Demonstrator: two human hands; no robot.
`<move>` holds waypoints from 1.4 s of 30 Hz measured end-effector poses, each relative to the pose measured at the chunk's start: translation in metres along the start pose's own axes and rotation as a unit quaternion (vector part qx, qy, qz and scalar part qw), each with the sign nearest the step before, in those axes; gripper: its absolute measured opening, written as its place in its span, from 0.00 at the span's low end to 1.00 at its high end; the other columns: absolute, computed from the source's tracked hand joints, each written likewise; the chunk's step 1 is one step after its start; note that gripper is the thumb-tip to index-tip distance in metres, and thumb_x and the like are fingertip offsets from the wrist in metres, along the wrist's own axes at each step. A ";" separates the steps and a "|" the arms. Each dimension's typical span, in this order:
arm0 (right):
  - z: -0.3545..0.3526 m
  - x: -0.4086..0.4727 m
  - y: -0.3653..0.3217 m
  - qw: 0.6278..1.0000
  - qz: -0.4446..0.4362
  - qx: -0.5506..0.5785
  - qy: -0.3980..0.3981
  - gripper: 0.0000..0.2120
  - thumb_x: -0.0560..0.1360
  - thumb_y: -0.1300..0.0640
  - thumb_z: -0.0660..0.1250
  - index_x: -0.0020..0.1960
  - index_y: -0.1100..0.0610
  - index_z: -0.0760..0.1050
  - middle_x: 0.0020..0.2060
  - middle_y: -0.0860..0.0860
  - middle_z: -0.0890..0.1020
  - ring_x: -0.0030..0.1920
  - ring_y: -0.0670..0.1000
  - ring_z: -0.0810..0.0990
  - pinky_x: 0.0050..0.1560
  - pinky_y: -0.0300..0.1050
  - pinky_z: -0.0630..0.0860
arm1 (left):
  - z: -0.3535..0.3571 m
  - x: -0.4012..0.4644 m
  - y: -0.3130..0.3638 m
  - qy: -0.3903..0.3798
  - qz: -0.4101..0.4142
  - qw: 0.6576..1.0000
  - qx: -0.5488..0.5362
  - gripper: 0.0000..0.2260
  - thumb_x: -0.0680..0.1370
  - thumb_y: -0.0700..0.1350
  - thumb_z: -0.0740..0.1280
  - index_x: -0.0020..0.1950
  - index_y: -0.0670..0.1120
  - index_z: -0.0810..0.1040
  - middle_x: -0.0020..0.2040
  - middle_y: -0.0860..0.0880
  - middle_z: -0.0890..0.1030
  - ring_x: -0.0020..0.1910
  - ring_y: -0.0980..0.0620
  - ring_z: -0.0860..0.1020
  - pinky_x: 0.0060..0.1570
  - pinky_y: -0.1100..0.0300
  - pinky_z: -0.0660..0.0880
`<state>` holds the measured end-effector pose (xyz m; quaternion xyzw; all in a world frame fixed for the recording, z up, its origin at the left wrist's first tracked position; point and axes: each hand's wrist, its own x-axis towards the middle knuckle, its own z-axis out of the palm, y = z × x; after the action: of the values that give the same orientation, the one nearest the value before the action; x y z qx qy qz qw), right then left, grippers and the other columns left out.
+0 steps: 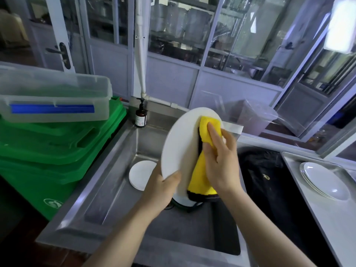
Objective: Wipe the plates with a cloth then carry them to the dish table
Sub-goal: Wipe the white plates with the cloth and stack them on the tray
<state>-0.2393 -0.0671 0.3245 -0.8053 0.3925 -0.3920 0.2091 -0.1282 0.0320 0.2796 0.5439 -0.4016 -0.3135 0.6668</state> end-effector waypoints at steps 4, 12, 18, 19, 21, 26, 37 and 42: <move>0.001 -0.008 -0.017 0.975 0.064 0.205 -0.050 0.30 0.74 0.39 0.62 0.74 0.41 0.59 0.72 0.42 0.65 0.69 0.37 0.63 0.70 0.36 0.59 | 0.001 0.006 -0.001 0.015 0.066 0.992 0.106 0.17 0.77 0.39 0.61 0.65 0.48 0.74 0.53 0.50 0.82 0.54 0.50 0.80 0.53 0.48 0.77; -0.019 -0.001 -0.027 0.882 0.112 0.453 -0.069 0.31 0.66 0.44 0.74 0.64 0.55 0.71 0.50 0.55 0.81 0.52 0.56 0.81 0.50 0.53 0.79 | -0.009 0.014 0.018 -0.026 0.260 0.876 0.407 0.24 0.72 0.43 0.64 0.67 0.52 0.69 0.45 0.48 0.83 0.36 0.43 0.80 0.28 0.57 0.73; -0.015 0.001 -0.017 0.804 0.230 0.549 -0.024 0.20 0.65 0.63 0.67 0.57 0.59 0.77 0.47 0.60 0.84 0.45 0.59 0.84 0.39 0.51 0.81 | -0.032 0.032 0.027 -0.046 0.299 0.797 0.522 0.31 0.64 0.40 0.80 0.66 0.45 0.76 0.67 0.45 0.76 0.61 0.44 0.79 0.45 0.46 0.81; -0.013 0.000 -0.017 0.799 0.233 0.555 -0.017 0.19 0.66 0.65 0.67 0.57 0.60 0.77 0.47 0.61 0.84 0.44 0.59 0.83 0.38 0.50 0.80 | -0.038 0.035 0.022 -0.057 0.279 0.818 0.500 0.33 0.64 0.43 0.80 0.68 0.46 0.75 0.70 0.47 0.73 0.66 0.45 0.75 0.53 0.44 0.79; -0.012 0.000 -0.015 0.788 0.234 0.569 -0.003 0.17 0.69 0.67 0.66 0.58 0.60 0.77 0.47 0.61 0.83 0.44 0.59 0.83 0.39 0.50 0.80 | -0.052 0.037 0.011 -0.066 0.211 0.887 0.405 0.36 0.67 0.46 0.79 0.72 0.52 0.69 0.75 0.53 0.66 0.74 0.51 0.65 0.64 0.47 0.72; -0.021 0.007 -0.008 0.760 0.233 0.606 -0.028 0.21 0.67 0.61 0.70 0.60 0.61 0.77 0.51 0.63 0.83 0.47 0.61 0.83 0.41 0.53 0.80 | -0.075 0.029 -0.002 -0.025 -0.122 0.964 -0.235 0.21 0.73 0.46 0.71 0.65 0.57 0.77 0.60 0.49 0.81 0.53 0.49 0.82 0.42 0.58 0.80; -0.011 0.018 -0.008 0.848 0.303 0.432 -0.053 0.09 0.73 0.57 0.72 0.51 0.59 0.80 0.40 0.55 0.86 0.40 0.55 0.85 0.36 0.49 0.81 | -0.078 0.033 0.006 0.032 -0.127 0.922 -0.365 0.24 0.70 0.42 0.69 0.67 0.47 0.74 0.51 0.49 0.85 0.47 0.53 0.84 0.34 0.63 0.80; -0.010 0.025 0.000 0.875 0.345 0.340 -0.001 0.06 0.77 0.54 0.66 0.45 0.56 0.78 0.33 0.54 0.83 0.34 0.54 0.84 0.33 0.46 0.81 | -0.083 0.030 0.005 0.061 -0.002 0.979 -0.197 0.13 0.69 0.41 0.70 0.51 0.53 0.85 0.50 0.50 0.85 0.48 0.53 0.84 0.35 0.60 0.79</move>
<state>-0.2374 -0.0869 0.3423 -0.4988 0.4879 -0.4034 0.5920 -0.0417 0.0470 0.2831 0.4210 -0.2896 -0.3540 0.7833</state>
